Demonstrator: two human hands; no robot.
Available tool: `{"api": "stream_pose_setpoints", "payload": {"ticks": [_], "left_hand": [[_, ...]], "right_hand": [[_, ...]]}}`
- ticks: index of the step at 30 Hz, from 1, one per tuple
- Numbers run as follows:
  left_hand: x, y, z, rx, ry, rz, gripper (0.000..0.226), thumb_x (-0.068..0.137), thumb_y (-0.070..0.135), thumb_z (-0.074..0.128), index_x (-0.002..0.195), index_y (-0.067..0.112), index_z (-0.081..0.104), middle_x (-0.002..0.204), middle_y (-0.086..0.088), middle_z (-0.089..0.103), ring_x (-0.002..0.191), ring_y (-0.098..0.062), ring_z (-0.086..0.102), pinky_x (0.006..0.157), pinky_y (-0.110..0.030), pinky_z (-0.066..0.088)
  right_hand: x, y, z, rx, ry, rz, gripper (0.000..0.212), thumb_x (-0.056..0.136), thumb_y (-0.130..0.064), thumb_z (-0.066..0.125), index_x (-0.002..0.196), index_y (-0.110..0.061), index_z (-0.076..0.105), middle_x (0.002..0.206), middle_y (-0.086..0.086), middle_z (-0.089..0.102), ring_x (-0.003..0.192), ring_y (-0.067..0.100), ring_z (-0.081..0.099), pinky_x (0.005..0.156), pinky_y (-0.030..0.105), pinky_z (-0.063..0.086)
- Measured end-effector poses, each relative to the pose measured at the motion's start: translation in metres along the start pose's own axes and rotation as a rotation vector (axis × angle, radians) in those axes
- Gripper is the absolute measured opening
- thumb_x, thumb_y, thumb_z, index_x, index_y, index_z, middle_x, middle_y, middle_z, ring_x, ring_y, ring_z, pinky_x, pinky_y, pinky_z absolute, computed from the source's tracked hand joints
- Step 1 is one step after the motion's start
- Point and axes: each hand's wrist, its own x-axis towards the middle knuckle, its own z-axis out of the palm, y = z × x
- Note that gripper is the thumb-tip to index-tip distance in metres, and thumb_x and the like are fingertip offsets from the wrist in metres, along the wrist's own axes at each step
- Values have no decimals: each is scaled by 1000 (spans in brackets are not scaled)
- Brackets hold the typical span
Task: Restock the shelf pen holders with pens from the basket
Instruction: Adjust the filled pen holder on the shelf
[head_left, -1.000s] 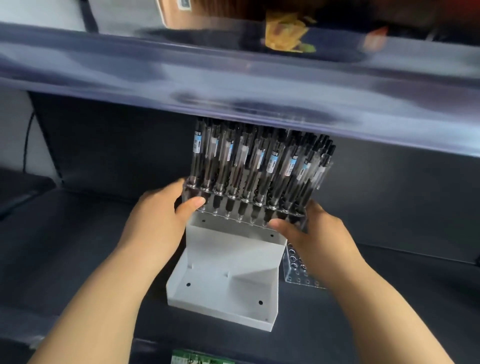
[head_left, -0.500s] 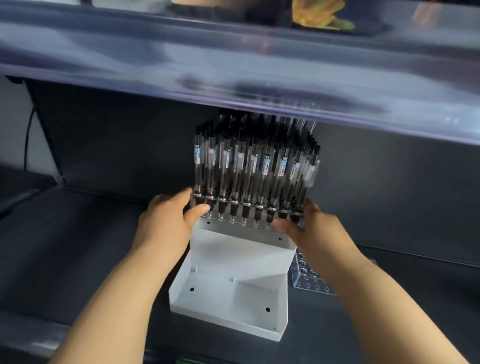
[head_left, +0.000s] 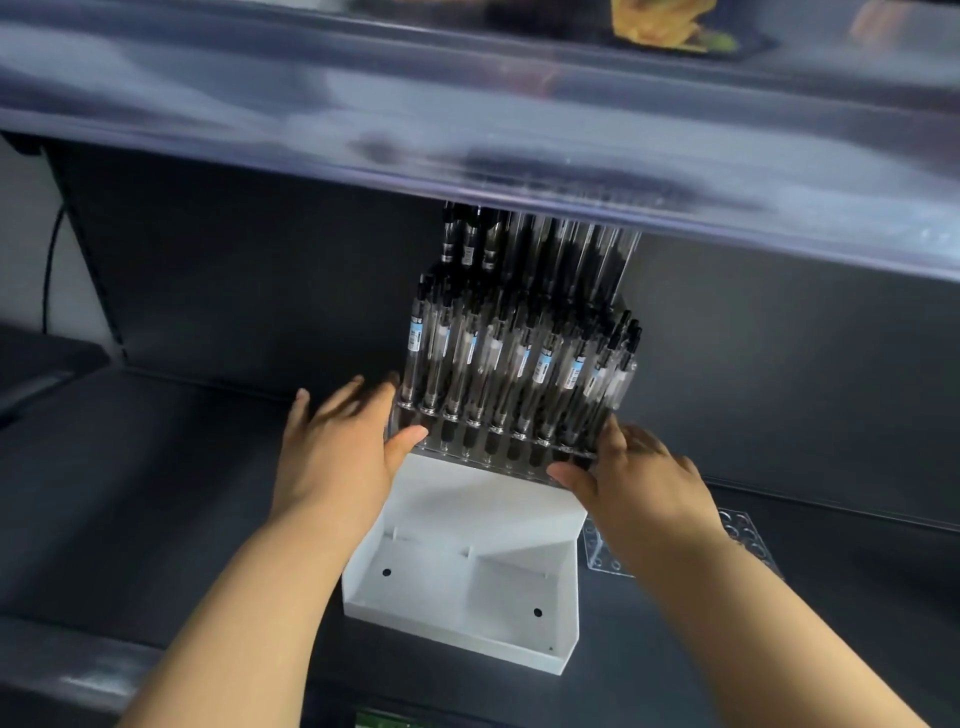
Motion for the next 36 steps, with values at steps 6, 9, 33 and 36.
{"api": "stream_pose_setpoints", "payload": {"ticks": [6,9,33,36], "left_hand": [[2,-4,9,-40,125,72,44,82,33,67,119,9,62,118,-14,65,122,-27,53,108,-52,25],[-1,-3,6,38,120,77,45,83,41,63,119,14,64,120,-6,65,126,-23,49,110,-54,21],[-10,12,5,146,-100,-75,48,100,40,17,147,30,18,139,11,49,144,-9,10,114,-51,-11],[-9,15,-1,174,-150,-78,51,100,41,13,149,27,11,154,10,24,145,-11,2,112,-55,-11]], "right_hand": [[-2,4,-4,-37,9,-3,68,88,-65,28,135,-16,34,138,-4,45,135,18,33,101,36,34],[-1,3,-8,-80,14,-24,65,89,-63,32,135,-18,36,140,-5,43,135,17,33,101,36,34],[15,2,-13,-34,-116,38,58,96,-52,35,141,-17,27,133,5,47,126,27,42,97,37,37],[15,12,-8,-26,-140,9,70,94,-55,35,149,-22,8,151,3,30,135,25,33,103,40,33]]}}
